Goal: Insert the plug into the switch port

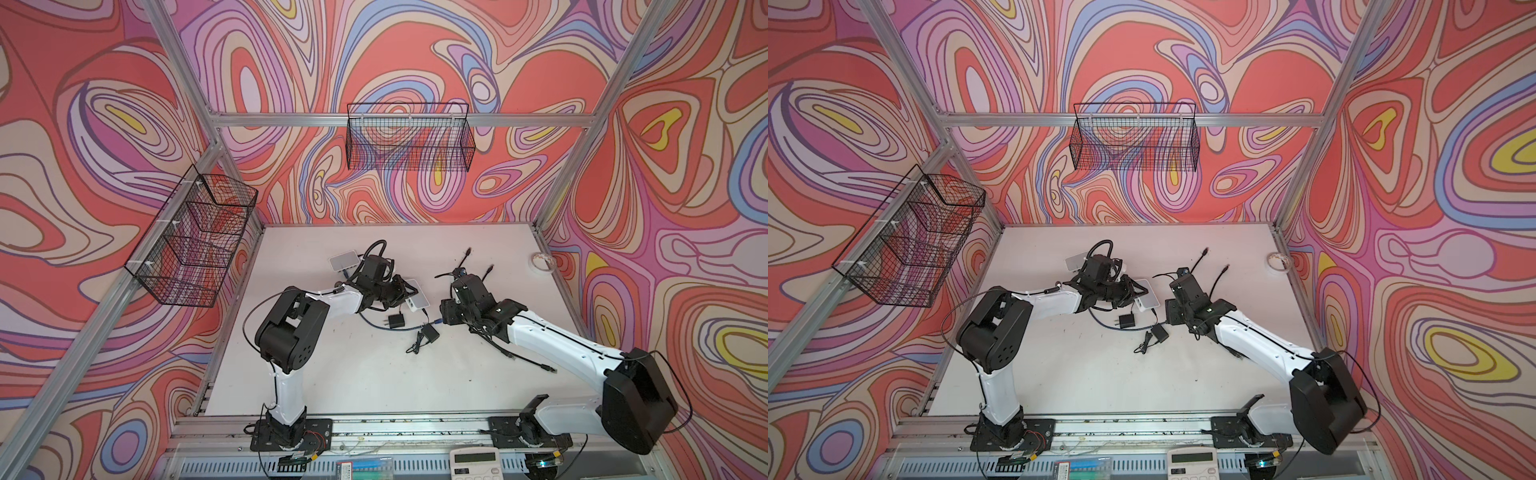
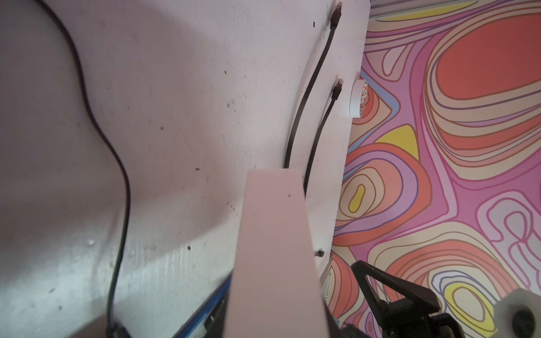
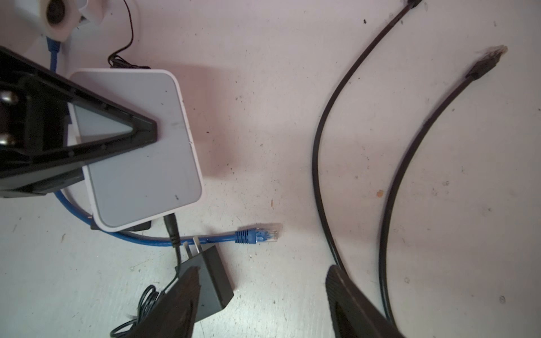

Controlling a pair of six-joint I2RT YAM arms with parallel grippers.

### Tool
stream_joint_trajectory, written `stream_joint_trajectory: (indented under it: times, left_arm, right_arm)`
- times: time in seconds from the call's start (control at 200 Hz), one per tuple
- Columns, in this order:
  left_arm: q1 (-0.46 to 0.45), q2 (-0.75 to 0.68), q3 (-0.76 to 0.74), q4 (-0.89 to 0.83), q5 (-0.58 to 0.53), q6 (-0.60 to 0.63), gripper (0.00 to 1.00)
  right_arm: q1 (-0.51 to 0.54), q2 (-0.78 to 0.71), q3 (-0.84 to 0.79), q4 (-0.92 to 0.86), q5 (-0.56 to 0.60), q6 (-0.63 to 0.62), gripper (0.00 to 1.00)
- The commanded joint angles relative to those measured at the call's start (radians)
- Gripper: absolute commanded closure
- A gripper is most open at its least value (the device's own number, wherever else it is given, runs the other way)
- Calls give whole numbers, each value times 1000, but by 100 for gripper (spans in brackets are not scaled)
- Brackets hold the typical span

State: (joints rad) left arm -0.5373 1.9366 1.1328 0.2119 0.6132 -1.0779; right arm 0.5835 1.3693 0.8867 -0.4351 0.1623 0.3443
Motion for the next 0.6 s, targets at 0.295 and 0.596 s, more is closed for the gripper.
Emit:
stream_joint_trajectory:
  times: [0.295,0.596]
  left_arm:
    - [-32,125,109,-64,-95,-11,93]
    - [-34,155,117,-97,-118,-1,72]
  right_arm:
    - [-26,159,165,8,-94,-80,27]
    - [-40,177,127,32,-119,-66,26]
